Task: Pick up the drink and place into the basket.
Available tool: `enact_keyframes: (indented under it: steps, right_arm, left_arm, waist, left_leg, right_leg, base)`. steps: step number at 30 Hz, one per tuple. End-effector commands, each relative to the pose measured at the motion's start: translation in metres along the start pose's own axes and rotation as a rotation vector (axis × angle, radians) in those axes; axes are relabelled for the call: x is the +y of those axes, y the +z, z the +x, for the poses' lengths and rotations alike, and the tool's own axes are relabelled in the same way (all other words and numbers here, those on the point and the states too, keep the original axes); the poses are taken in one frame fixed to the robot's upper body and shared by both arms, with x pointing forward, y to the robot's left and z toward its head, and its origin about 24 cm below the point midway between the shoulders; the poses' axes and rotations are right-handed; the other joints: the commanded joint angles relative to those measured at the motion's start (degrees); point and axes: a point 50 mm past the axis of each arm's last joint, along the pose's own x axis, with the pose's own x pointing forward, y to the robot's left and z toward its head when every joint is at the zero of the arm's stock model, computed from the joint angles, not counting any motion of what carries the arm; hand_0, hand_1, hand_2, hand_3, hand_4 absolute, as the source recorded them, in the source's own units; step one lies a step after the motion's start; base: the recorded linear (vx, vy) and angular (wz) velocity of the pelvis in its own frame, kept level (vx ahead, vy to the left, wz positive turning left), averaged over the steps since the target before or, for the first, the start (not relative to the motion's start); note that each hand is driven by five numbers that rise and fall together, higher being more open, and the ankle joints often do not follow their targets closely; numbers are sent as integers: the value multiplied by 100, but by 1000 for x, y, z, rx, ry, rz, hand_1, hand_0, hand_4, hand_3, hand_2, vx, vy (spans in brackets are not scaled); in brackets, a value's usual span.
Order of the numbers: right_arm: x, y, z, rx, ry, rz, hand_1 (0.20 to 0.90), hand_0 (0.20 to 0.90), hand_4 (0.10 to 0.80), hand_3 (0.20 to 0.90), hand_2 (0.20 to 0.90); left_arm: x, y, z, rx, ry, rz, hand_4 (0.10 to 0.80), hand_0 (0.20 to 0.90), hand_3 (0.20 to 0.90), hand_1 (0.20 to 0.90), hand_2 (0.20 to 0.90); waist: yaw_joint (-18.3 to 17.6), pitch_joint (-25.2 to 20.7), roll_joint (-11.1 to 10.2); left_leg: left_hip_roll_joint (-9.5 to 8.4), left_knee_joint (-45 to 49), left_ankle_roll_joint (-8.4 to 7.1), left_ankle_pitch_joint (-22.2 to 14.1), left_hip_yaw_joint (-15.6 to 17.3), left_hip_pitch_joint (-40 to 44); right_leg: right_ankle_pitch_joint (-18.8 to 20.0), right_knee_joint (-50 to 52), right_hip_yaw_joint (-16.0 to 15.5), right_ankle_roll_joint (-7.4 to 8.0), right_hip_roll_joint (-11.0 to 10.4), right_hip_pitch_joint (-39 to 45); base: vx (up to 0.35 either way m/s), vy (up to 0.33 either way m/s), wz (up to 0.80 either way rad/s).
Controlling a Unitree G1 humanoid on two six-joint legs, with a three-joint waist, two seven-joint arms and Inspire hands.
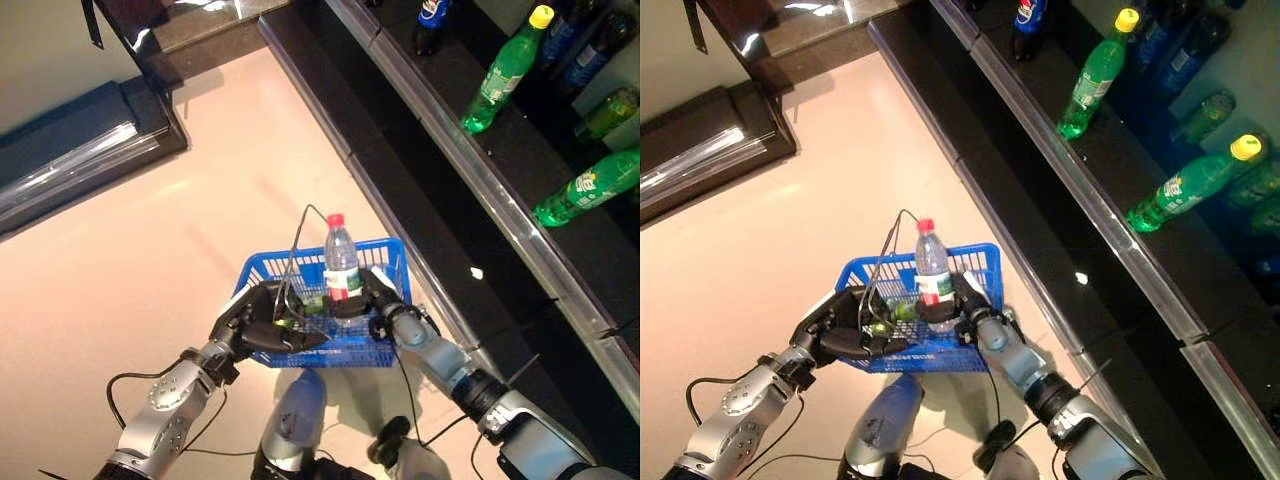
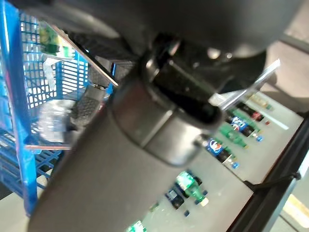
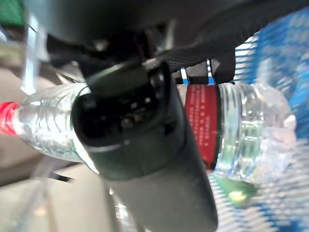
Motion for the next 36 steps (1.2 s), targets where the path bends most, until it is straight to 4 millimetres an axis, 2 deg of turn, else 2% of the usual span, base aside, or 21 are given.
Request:
enact_keyframes:
  steps: [1,5,10,15,20,22,26,28,29,30,31,34,36]
  right_arm:
    - [11,11,7,-15,97,-159,300,300,100,200,300]
    - [10,-22,9,189,227,-337,300,300,100,200,300]
    - [13,-45,6,369,391,-453,300,300,100,200,300]
    - [13,-57,6,455,436,-469,300,300,100,200,300]
    - [9,-69,5,524,452,-574,300,300,100,200,300]
    - [6,-73,6,540,417,-655,300,300,100,200,300]
    - [3,-73,8,536,351,-690,300,300,100,200,300]
    - [4,-75,8,544,337,-682,415,415,235,335,415]
    - [5,-76,8,543,334,-675,688,688,553,653,688]
    - [6,-76,8,540,331,-672,688,688,553,653,688]
    - [8,-77,7,528,314,-660,900,900,800,900,900]
    - [10,-73,9,485,258,-607,900,900,800,900,900]
    - [9,-64,12,413,203,-577,900,900,800,900,900]
  left_arm:
    - [-51,116,4,-637,-357,59,100,300,200,300,300]
    - [-51,119,2,-626,-379,72,100,300,200,300,300]
    - [-55,121,2,-609,-396,90,100,300,200,300,300]
    - [-59,123,3,-592,-415,95,100,300,200,300,300]
    - [-62,125,4,-585,-421,98,100,300,200,300,300]
    - [-63,126,5,-584,-422,94,100,300,200,300,300]
    - [-65,126,6,-588,-425,86,100,300,200,300,300]
    - [-66,126,6,-590,-421,78,100,300,200,300,300]
    - [-66,126,6,-590,-419,76,100,300,200,300,300]
    - [-66,126,6,-590,-417,74,100,300,200,300,300]
    - [-66,125,6,-589,-414,71,100,300,200,300,300]
    - [-64,124,6,-583,-394,66,100,300,200,300,300]
    - [-62,123,7,-574,-371,67,100,300,200,300,300]
  waist:
    - [70,-825,-174]
    - [211,-796,-242]
    - [360,-759,-340]
    - [463,-745,-369]
    - [503,-750,-372]
    - [515,-737,-335]
    - [528,-703,-267]
    - [525,-679,-221]
    - [522,-671,-211]
    - [520,-669,-208]
    - [515,-655,-199]
    - [476,-643,-188]
    - [434,-619,-210]
  left_leg:
    - [-21,807,-6,-642,-63,-172]
    - [-21,786,-20,-625,-108,-200]
    - [-21,714,-24,-579,-176,-195]
    - [-26,678,-22,-548,-222,-178]
    - [-25,649,-19,-523,-218,-175]
    - [-33,646,-8,-509,-220,-189]
    - [-55,636,2,-484,-235,-212]
    - [-66,631,8,-473,-238,-223]
    - [-69,623,10,-468,-240,-226]
    - [-71,617,11,-465,-240,-226]
    - [-77,618,15,-459,-236,-238]
    - [-77,589,23,-449,-222,-217]
    - [-65,584,21,-451,-197,-206]
  right_leg:
    - [481,-256,-200,-512,220,9]
    - [458,-278,-240,-527,257,47]
    - [451,-324,-273,-550,320,96]
    - [452,-334,-303,-569,350,130]
    - [456,-348,-301,-573,375,140]
    - [463,-338,-305,-571,371,122]
    - [485,-342,-308,-557,362,107]
    - [497,-337,-312,-544,346,90]
    - [502,-337,-313,-538,343,83]
    - [505,-339,-312,-535,342,79]
    - [513,-337,-310,-524,335,67]
    - [539,-345,-291,-507,331,58]
    - [557,-351,-267,-492,336,58]
  base:
    - [20,-34,3]
    - [30,-47,8]
    - [34,-52,8]
    - [33,-26,9]
    - [0,0,0]
    - [0,0,0]
    - [-6,10,0]
    - [-29,44,1]
    - [0,0,0]
    - [0,0,0]
    - [0,0,0]
    - [-1,17,2]
    - [0,0,0]
